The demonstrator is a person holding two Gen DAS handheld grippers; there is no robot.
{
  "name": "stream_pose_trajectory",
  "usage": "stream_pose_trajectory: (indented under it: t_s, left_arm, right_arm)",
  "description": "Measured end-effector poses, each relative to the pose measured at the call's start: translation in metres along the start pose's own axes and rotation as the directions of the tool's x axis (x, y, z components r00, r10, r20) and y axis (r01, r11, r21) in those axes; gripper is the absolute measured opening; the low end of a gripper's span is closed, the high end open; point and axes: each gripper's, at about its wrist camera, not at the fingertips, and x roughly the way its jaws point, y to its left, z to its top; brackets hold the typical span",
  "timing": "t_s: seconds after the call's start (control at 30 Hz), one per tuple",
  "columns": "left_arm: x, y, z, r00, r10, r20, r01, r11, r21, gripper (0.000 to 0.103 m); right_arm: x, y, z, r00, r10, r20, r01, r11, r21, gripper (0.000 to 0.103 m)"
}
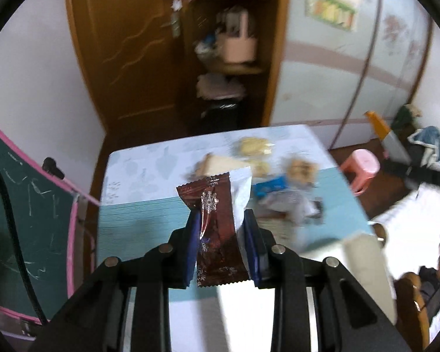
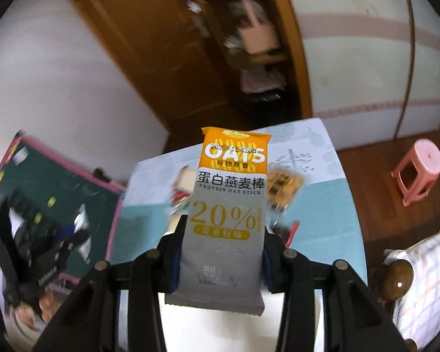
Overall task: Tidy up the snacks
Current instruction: 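Carry both snacks to the white tray and open both grippers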
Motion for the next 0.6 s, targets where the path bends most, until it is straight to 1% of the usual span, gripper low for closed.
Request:
stream_pose_trajectory:
  t_s: [0.1,0.23,0.3,0.37,0.43,0.5,0.6]
  left_arm:
    - [-0.031,-0.023,-0.020,0.997,-0.066,0.036,0.066,0.998,0.010,0.027]
    - [-0.048,-0.047,-0.056,0.995,-0.091,0.051,0.089,0.995,0.041,0.027]
    - [-0.047,-0.059,-0.077,0.995,-0.100,0.030,0.098,0.994,0.044,0.027]
    - [-0.043,-0.064,-0.093,0.994,-0.109,0.006,0.108,0.994,0.028,0.027]
    - [-0.037,-0.067,-0.104,0.995,-0.099,-0.011,0.099,0.995,0.015,0.027]
    - [-0.030,-0.067,-0.110,0.997,-0.075,-0.021,0.076,0.997,0.011,0.027]
    - [-0.024,-0.069,-0.122,0.997,-0.062,-0.046,0.063,0.998,0.006,0.027]
  right_arm:
    - [-0.038,0.023,-0.039,0.999,0.010,0.048,-0.007,0.998,-0.061,0.042]
    - [-0.076,0.048,-0.095,0.992,0.032,0.123,-0.018,0.993,-0.113,0.042]
    - [-0.085,0.053,-0.117,0.986,0.020,0.164,0.001,0.992,-0.124,0.042]
    - [-0.086,0.056,-0.135,0.983,0.003,0.186,0.022,0.991,-0.131,0.042]
    - [-0.081,0.056,-0.147,0.982,-0.021,0.190,0.047,0.989,-0.137,0.042]
    - [-0.073,0.059,-0.158,0.982,-0.063,0.177,0.093,0.982,-0.164,0.042]
    - [-0.060,0.062,-0.167,0.985,-0.096,0.147,0.123,0.975,-0.185,0.042]
